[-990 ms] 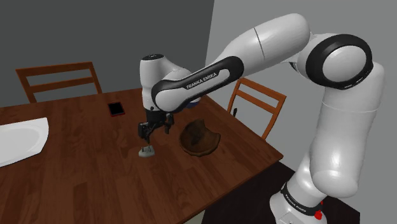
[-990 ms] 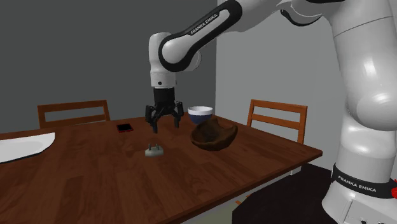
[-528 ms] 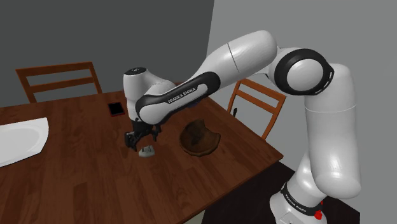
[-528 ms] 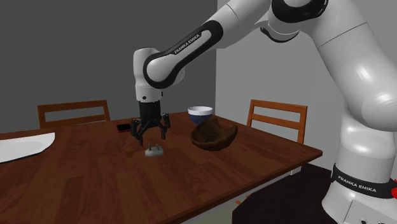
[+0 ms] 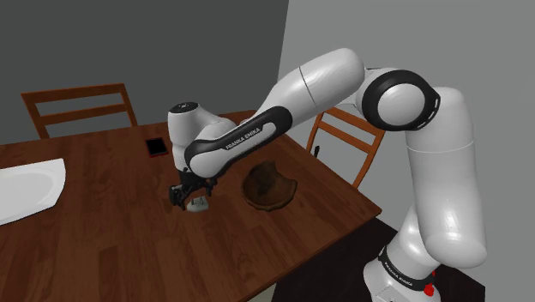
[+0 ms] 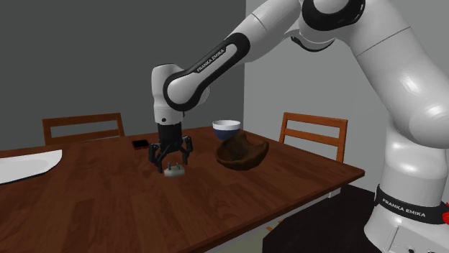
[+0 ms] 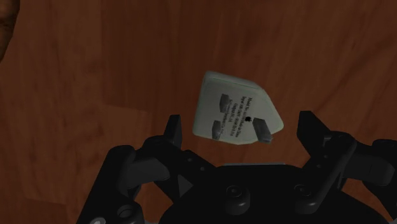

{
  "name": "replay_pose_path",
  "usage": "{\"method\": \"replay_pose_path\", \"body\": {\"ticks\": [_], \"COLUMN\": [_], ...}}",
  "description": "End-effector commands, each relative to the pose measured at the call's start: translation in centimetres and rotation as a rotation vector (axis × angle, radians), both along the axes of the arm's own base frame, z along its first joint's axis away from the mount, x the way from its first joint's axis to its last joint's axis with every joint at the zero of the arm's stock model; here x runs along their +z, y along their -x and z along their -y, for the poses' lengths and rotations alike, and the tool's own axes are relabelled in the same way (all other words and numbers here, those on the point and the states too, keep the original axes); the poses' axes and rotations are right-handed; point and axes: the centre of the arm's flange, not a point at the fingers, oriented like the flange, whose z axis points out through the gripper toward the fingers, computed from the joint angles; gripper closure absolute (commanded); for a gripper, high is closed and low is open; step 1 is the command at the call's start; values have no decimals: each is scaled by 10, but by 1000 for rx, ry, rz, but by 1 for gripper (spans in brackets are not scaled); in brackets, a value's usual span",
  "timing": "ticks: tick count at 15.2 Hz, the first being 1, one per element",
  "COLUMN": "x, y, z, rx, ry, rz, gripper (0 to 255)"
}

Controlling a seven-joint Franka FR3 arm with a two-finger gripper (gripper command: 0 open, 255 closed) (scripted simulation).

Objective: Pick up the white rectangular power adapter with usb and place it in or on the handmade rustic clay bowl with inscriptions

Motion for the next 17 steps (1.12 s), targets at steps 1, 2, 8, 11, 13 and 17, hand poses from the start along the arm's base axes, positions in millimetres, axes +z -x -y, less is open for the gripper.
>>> {"method": "replay_pose_path", "body": {"ticks": [1, 2, 8, 11, 13, 17], "x": [0, 0, 0, 0, 0, 10], "y": [0, 0, 0, 0, 0, 0], "z": [0, 0, 0, 1, 1, 0], "rx": [0, 0, 0, 0, 0, 0], "ry": [0, 0, 0, 0, 0, 0], "rz": [0, 0, 0, 0, 0, 0], "gripper": [0, 0, 255, 255, 255, 255]}}
